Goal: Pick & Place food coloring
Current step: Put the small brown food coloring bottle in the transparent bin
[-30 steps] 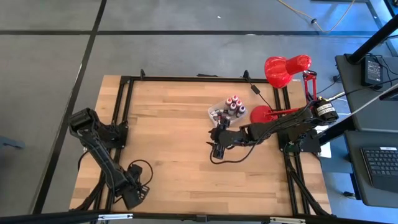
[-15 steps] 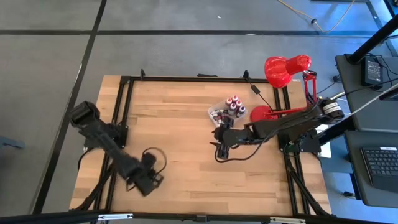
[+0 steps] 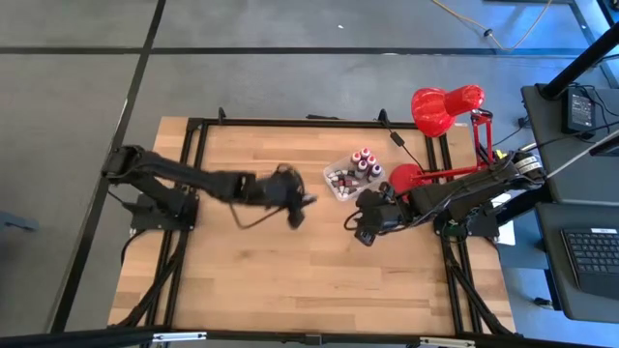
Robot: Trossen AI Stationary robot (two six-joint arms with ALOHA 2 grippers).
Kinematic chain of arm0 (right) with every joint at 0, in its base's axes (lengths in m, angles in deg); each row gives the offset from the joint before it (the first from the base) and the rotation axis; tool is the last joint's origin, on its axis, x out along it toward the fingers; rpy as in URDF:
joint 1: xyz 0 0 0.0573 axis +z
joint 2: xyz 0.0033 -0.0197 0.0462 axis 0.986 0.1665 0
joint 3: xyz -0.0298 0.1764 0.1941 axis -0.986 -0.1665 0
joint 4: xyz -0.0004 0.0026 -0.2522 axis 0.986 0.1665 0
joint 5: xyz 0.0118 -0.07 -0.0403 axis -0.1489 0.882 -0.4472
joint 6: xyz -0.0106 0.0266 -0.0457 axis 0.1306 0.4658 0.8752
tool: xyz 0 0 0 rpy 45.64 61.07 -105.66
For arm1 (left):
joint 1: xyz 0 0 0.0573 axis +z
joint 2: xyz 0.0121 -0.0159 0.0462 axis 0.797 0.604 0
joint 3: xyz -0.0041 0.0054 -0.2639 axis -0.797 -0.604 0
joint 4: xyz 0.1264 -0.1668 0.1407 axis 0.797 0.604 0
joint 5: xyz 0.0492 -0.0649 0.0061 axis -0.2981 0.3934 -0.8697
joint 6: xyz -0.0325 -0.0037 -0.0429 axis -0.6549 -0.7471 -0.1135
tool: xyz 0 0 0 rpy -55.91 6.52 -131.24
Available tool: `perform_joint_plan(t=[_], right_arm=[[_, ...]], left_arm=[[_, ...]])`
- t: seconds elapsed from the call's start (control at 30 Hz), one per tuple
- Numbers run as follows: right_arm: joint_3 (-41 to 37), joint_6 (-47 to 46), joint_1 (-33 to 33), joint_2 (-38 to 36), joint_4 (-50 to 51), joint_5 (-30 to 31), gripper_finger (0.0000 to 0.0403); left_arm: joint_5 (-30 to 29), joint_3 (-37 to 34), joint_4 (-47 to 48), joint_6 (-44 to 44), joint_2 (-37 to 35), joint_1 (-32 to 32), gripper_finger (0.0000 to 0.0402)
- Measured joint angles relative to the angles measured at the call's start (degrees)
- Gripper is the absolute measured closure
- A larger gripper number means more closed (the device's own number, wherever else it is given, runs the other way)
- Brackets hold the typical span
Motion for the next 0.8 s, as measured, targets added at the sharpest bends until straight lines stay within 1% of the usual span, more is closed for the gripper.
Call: perform_joint_plan(t=[0.03,0.13,0.23,0.3,0.4,0.57,0.67,0.8], right_arm=[[0.0,-1.4,0.2,0.0,-0.1,0.0,0.0164],[0.0,-5.2,0.8,0.3,-0.5,0.0,0.0164],[0.0,-7.9,1.4,0.4,-0.7,0.0,0.0164],[0.0,-8.9,1.6,0.6,-0.6,0.5,0.0164],[0.0,-10.6,1.7,0.6,-0.7,2.3,0.0164],[0.0,-11.7,1.7,0.6,-0.9,5.3,0.0164],[0.0,-11.7,1.7,0.6,-1.2,5.4,0.0164],[0.0,-11.8,1.7,0.6,-1.2,6.0,0.0164]], left_arm=[[2.6,0.0,-5.1,3.2,0.6,2.5,0.0332],[8.7,0.0,-14.0,9.0,3.1,9.0,0.0332],[12.6,0.1,-19.0,9.5,6.5,13.7,0.0332],[14.6,1.1,-20.9,9.7,9.8,15.7,0.0332],[17.1,4.1,-21.5,11.5,14.8,17.3,0.0332],[18.2,9.7,-21.3,16.4,22.5,17.8,0.0328],[18.1,13.0,-18.3,18.6,25.4,17.8,0.0328],[18.0,15.4,-13.7,22.5,27.9,17.8,0.0325]])
